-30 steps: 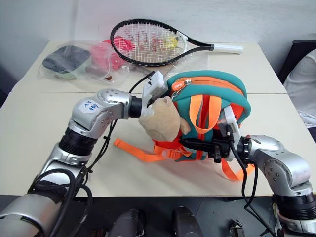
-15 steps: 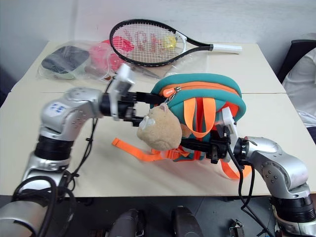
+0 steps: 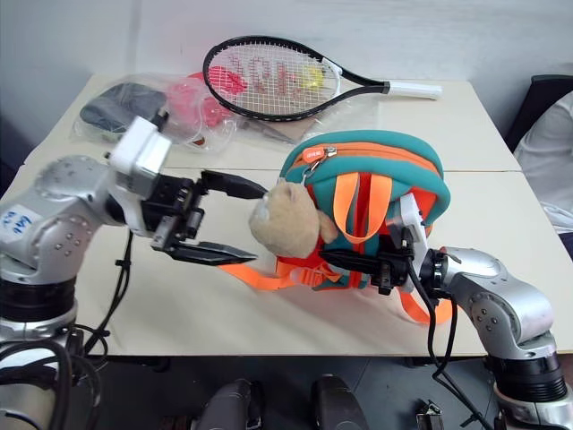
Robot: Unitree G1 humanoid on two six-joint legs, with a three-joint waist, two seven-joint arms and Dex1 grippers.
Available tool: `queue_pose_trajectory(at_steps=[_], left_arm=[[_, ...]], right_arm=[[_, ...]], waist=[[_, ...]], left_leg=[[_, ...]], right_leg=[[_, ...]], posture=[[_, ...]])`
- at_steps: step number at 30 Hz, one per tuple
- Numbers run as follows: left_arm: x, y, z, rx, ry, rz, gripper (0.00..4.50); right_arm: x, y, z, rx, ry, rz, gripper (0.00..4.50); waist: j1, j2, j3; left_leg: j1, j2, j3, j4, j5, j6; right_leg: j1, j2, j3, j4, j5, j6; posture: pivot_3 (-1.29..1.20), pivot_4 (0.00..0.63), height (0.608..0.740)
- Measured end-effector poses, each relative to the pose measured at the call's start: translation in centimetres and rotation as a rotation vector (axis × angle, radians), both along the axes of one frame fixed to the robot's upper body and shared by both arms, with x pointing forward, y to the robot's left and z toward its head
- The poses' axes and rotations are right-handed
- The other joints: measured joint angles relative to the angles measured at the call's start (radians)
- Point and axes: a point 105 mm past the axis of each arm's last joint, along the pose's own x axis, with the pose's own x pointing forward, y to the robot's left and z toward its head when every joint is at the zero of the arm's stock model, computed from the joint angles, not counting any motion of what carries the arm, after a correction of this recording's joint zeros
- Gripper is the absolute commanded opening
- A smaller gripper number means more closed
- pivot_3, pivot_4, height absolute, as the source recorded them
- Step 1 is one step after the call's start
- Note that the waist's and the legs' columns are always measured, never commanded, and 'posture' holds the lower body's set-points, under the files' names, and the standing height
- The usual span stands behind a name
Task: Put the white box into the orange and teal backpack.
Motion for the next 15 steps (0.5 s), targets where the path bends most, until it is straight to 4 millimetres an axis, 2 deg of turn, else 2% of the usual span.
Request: queue_pose_trajectory(at_steps=[3,6,11,15], left_arm=[[0.6,-1.0,-0.1,-0.039,-0.017,0.042,3.89],[1.3,-1.7,-0.3,-0.075,-0.073,0.083,3.01],[2.2,-1.5,-1.1,-0.069,-0.134,0.134,1.61],[2.3,-1.0,-0.8,-0.089,-0.111,0.140,0.84]], right_arm=[[0.0,0.0,0.0,0.000,0.001,0.000,0.00],[0.0,0.0,0.1,0.000,-0.002,-0.001,0.00],[0.1,0.0,0.1,0.000,-0.003,-0.010,0.00],[0.2,0.0,0.1,0.003,-0.003,-0.018,0.00]], waist=[[0.002,0.000,0.000],[0.003,0.000,0.000],[0.004,0.000,0.000],[0.003,0.000,0.000]], left_leg=[[0.000,0.000,0.000,0.000,0.000,0.000],[0.000,0.000,0.000,0.001,0.000,0.000],[0.000,0.000,0.000,0.001,0.000,0.000],[0.000,0.000,0.000,0.001,0.000,0.000]], right_leg=[[0.000,0.000,0.000,0.000,0.000,0.000],[0.000,0.000,0.000,-0.001,0.000,0.000],[0.000,0.000,0.000,-0.001,0.000,0.000],[0.000,0.000,0.000,0.000,0.000,0.000]], posture=[[0.00,0.150,0.740],[0.00,0.150,0.740],[0.00,0.150,0.740],[0.00,0.150,0.740]])
